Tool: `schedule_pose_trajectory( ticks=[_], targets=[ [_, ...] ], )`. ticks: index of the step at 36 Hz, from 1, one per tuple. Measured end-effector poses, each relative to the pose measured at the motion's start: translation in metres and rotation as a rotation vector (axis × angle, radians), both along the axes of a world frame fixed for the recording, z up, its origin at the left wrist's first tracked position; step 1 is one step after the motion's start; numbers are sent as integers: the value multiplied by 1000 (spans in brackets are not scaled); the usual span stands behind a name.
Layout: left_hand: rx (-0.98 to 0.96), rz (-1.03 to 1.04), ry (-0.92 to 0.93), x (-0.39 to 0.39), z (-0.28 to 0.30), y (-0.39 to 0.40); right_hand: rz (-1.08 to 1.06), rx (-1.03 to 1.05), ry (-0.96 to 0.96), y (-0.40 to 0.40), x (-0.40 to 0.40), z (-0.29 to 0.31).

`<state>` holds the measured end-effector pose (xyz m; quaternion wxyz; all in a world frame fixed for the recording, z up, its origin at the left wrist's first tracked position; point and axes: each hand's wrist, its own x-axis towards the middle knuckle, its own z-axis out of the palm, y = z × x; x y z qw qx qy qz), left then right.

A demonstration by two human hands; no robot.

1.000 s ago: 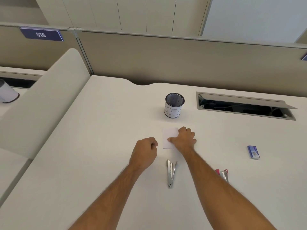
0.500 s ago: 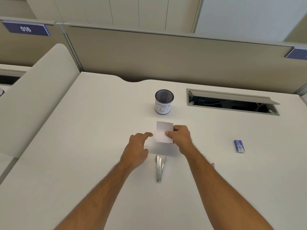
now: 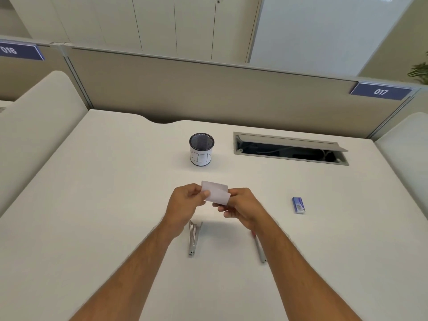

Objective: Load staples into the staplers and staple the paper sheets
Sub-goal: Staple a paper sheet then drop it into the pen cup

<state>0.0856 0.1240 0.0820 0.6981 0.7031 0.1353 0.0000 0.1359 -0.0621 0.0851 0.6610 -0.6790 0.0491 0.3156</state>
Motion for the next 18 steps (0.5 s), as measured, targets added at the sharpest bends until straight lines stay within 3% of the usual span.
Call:
schedule_pose_trajectory(
  ticks=[6, 18],
  targets=[
    [-113, 83, 6, -3, 1, -13, -16, 97, 9, -11, -12, 0],
    [-120, 195, -6, -7, -2, -32, -199, 190, -108, -24, -30, 2]
  ],
)
